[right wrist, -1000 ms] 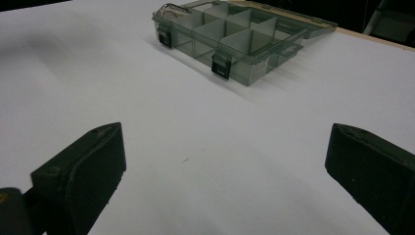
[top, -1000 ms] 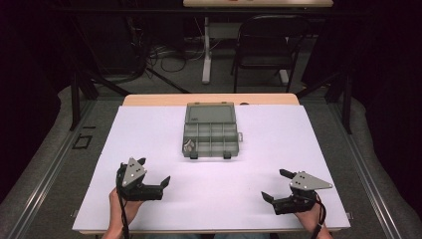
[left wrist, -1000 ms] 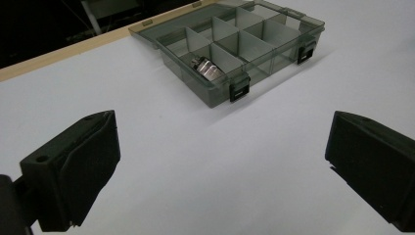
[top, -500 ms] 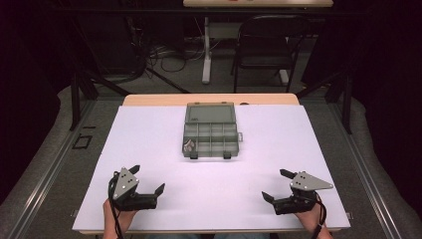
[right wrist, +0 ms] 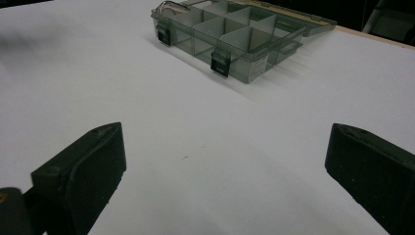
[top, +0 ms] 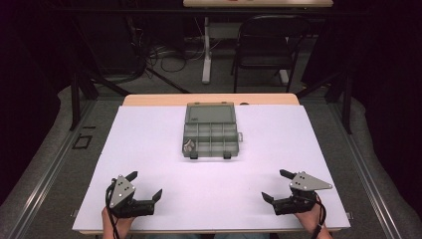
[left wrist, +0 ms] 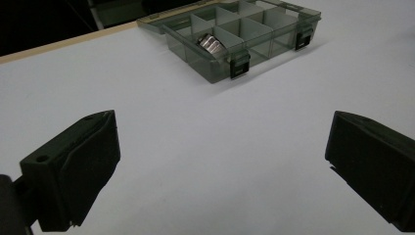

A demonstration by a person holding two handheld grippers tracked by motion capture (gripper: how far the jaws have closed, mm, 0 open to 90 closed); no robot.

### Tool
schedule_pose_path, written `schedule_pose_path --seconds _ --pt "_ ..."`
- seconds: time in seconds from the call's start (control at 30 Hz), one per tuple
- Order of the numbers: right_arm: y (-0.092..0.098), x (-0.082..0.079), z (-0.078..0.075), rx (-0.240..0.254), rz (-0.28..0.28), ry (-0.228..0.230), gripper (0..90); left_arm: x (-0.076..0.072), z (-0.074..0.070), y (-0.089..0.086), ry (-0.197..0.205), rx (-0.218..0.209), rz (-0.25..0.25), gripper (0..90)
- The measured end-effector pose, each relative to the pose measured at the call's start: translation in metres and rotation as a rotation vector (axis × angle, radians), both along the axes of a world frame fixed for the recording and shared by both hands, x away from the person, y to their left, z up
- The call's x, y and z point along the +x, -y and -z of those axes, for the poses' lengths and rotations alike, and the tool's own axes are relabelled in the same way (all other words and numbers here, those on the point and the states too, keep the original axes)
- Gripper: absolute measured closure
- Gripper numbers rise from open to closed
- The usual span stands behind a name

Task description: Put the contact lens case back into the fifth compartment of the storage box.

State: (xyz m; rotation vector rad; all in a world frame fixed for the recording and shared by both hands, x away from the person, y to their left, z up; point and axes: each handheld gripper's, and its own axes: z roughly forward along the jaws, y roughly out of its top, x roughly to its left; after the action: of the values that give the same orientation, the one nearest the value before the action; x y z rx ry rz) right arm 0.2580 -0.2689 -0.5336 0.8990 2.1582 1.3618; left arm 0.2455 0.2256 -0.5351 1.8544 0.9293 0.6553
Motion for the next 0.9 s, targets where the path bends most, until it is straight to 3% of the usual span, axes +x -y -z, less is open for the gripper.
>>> schedule_pose_path --seconds 0.4,0.67,0.9 --pt "-0.002 -0.001 0.003 0.000 -0.002 -0.004 1.3 -0.001 0.015 -0.010 0.005 -0.025 -0.020 0.0" --pt "-0.002 -0.002 0.005 0.000 -0.001 -0.008 1.3 0.003 0.017 -0.015 0.026 -0.031 -0.039 0.0" --pt "-0.002 -0.001 0.007 -0.004 -0.002 -0.013 1.4 0.005 0.019 -0.015 0.014 -0.035 -0.028 0.0"
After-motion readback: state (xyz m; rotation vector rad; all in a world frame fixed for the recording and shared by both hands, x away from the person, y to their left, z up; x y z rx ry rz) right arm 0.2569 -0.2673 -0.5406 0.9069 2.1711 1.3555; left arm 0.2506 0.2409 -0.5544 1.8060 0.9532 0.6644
